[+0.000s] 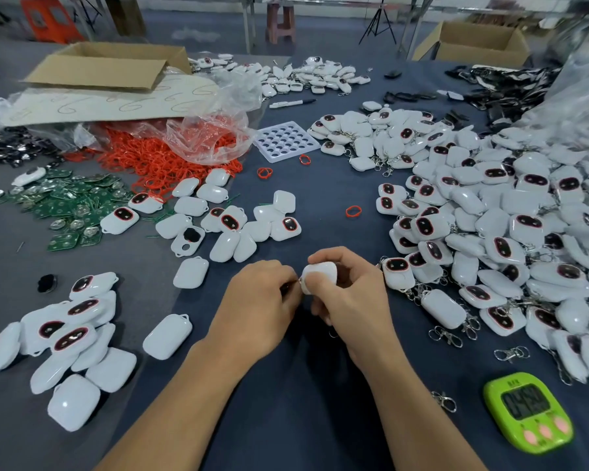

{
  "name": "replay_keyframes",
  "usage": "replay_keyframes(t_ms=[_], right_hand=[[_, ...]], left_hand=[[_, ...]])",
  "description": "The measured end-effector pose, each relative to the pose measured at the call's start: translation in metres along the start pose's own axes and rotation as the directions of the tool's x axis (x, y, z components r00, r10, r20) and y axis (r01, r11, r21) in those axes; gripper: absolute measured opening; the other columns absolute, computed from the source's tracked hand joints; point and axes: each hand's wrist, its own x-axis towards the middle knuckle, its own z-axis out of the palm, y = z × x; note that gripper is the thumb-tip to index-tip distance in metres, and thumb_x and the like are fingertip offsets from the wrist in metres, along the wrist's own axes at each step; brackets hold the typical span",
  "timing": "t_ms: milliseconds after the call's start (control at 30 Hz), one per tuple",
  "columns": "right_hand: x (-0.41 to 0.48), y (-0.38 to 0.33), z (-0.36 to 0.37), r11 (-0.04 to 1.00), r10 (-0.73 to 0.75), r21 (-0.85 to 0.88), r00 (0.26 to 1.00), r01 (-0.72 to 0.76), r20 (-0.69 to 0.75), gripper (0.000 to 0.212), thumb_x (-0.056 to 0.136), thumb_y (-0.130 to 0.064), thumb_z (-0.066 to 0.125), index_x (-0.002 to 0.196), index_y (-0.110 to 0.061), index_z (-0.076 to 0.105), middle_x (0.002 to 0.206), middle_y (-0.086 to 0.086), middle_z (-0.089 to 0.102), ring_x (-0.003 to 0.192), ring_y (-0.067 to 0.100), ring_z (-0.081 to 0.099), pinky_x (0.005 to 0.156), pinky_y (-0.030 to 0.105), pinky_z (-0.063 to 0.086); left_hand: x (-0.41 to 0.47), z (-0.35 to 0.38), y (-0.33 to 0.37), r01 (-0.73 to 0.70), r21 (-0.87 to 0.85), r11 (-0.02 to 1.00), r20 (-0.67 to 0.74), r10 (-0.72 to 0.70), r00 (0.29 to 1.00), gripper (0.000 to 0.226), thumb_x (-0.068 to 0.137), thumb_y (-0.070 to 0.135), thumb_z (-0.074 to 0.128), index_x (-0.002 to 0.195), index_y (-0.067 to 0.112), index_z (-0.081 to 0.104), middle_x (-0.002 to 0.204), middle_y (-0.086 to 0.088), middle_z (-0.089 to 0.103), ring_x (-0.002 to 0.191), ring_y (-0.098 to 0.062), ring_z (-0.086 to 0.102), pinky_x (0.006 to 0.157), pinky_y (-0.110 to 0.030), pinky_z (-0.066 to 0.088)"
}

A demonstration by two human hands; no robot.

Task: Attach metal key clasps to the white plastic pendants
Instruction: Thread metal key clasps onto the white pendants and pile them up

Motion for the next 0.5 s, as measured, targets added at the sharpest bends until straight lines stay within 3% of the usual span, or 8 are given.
replay_keyframes(t_ms=[100, 200, 300, 333, 400, 467, 500], right_hand=[[0.002, -0.002, -0.003, 0.996, 0.091, -0.011, 0.995, -0.090, 0.029, 0.022, 0.076, -0.023, 0.069, 0.095, -0.032, 0.076, 0.059, 0.005, 0.065, 0.047, 0.014, 0.053, 0.044, 0.024, 0.041], [0.004, -0.003, -0.007, 0.993, 0.115, -0.004, 0.989, -0.115, 0.090, 0.020, 0.084, -0.015, 0.069, 0.097, -0.028, 0.078, 0.058, 0.007, 0.062, 0.045, 0.013, 0.048, 0.044, 0.021, 0.038], [0.008, -0.008, -0.013, 0.959, 0.126, 0.244, 0.987, -0.148, 0.102, 0.027, 0.091, 0.004, 0.065, 0.104, -0.016, 0.077, 0.073, 0.016, 0.065, 0.053, 0.019, 0.052, 0.046, 0.022, 0.041], [0.010, -0.011, -0.019, 0.891, 0.098, 0.431, 0.988, -0.141, 0.120, 0.032, 0.090, 0.010, 0.064, 0.109, -0.012, 0.075, 0.085, 0.016, 0.070, 0.060, 0.018, 0.059, 0.051, 0.021, 0.047], [0.014, -0.013, -0.042, 0.583, -0.068, 0.806, 0.982, -0.103, 0.175, 0.051, 0.087, 0.016, 0.057, 0.130, -0.010, 0.066, 0.119, 0.009, 0.073, 0.094, 0.016, 0.073, 0.075, 0.023, 0.058], [0.016, -0.016, -0.062, 0.286, -0.229, 0.951, 0.955, -0.118, 0.188, 0.071, 0.085, 0.018, 0.058, 0.150, -0.012, 0.052, 0.144, 0.004, 0.063, 0.127, 0.018, 0.065, 0.096, 0.029, 0.057], [0.018, -0.016, -0.064, 0.265, -0.226, 0.957, 0.957, -0.117, 0.180, 0.076, 0.083, 0.017, 0.061, 0.152, -0.013, 0.050, 0.147, 0.003, 0.061, 0.132, 0.018, 0.062, 0.100, 0.030, 0.056]], left_hand=[[0.007, -0.002, -0.004, 0.170, -0.172, 0.970, -0.044, -0.180, 0.983, 0.010, 0.086, 0.028, 0.071, 0.079, 0.034, 0.069, 0.075, 0.012, 0.060, 0.076, -0.005, 0.056, 0.065, -0.018, 0.040], [0.010, -0.003, -0.008, 0.214, -0.333, 0.918, -0.124, -0.268, 0.955, 0.025, 0.077, 0.025, 0.080, 0.091, 0.043, 0.071, 0.087, 0.021, 0.061, 0.081, 0.001, 0.058, 0.070, -0.007, 0.041], [0.010, -0.005, -0.010, 0.204, -0.319, 0.925, -0.216, -0.281, 0.935, 0.030, 0.077, 0.037, 0.079, 0.104, 0.046, 0.068, 0.091, 0.022, 0.060, 0.092, 0.001, 0.054, 0.075, -0.011, 0.040], [0.011, -0.005, -0.011, 0.211, -0.279, 0.937, -0.249, -0.283, 0.926, 0.032, 0.078, 0.036, 0.078, 0.106, 0.044, 0.067, 0.094, 0.023, 0.060, 0.093, 0.000, 0.052, 0.078, -0.014, 0.039], [0.012, -0.005, -0.013, 0.234, -0.172, 0.957, -0.299, -0.277, 0.913, 0.036, 0.080, 0.027, 0.076, 0.112, 0.039, 0.068, 0.102, 0.022, 0.060, 0.100, -0.001, 0.048, 0.084, -0.019, 0.035], [0.011, -0.003, -0.012, 0.250, -0.101, 0.963, -0.319, -0.269, 0.909, 0.041, 0.079, 0.019, 0.073, 0.118, 0.032, 0.068, 0.114, 0.018, 0.059, 0.111, -0.007, 0.046, 0.092, -0.023, 0.035], [0.011, -0.002, -0.012, 0.258, -0.068, 0.964, -0.317, -0.266, 0.910, 0.044, 0.079, 0.018, 0.072, 0.121, 0.029, 0.067, 0.120, 0.014, 0.058, 0.117, -0.011, 0.045, 0.097, -0.027, 0.038]])
